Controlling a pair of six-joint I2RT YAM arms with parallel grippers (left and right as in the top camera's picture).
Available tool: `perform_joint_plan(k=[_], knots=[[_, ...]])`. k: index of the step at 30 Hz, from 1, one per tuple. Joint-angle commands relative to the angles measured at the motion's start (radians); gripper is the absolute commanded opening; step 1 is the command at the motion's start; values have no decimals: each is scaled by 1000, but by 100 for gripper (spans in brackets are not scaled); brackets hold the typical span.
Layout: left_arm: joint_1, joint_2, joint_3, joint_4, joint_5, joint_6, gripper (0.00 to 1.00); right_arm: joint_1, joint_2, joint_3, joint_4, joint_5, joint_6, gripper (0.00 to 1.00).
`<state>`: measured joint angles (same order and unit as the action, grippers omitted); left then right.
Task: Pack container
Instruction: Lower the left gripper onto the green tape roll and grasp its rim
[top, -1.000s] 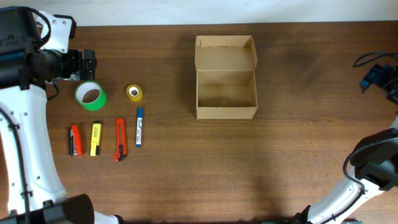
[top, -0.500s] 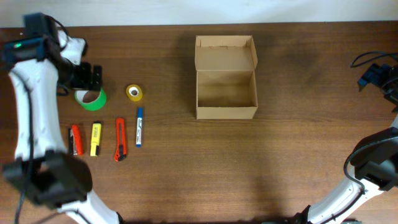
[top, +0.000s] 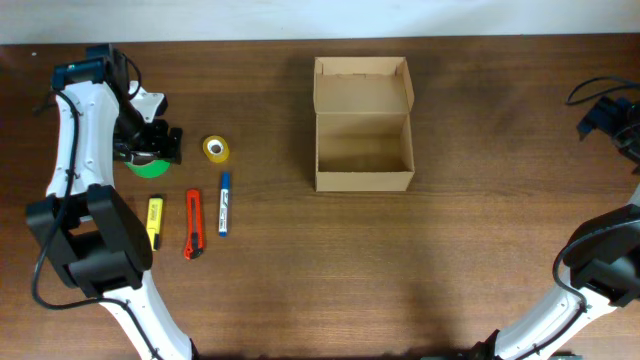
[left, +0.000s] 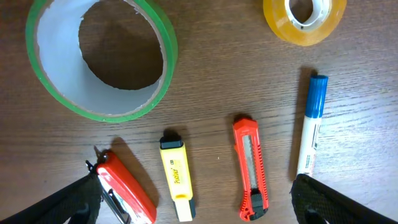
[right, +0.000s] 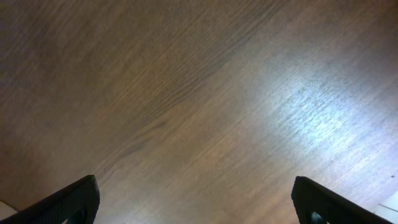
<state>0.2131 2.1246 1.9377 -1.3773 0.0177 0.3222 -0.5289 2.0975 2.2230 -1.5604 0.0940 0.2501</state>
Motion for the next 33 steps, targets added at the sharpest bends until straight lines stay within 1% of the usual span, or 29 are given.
perform_joint_plan(k=[1, 5, 8, 11, 16, 23, 26, 33], knots=[[-1, 3, 20, -4, -6, 51, 94, -1, -11, -6, 6, -17, -6, 99], [-1, 3, 20, -2, -4, 71, 91, -1, -11, -6, 6, -17, -6, 99], [-2, 3, 20, 13, 20, 120, 91, -1, -11, -6, 5, -24, -6, 99], [-3, 3, 20, 40, 17, 140, 91, -1, -11, -6, 6, -42, -6, 99], [-3, 11, 20, 61, 8, 140, 94, -1, -11, -6, 6, -42, -6, 99], [-11, 88, 20, 60, 5, 140, 93, -1, -11, -6, 5, -42, -6, 99], [-24, 116, 20, 87, -23, 140, 93, -1, -11, -6, 5, -42, -6, 99], [-30, 138, 20, 146, -27, 140, 92, -1, -11, -6, -6, -43, -6, 99]])
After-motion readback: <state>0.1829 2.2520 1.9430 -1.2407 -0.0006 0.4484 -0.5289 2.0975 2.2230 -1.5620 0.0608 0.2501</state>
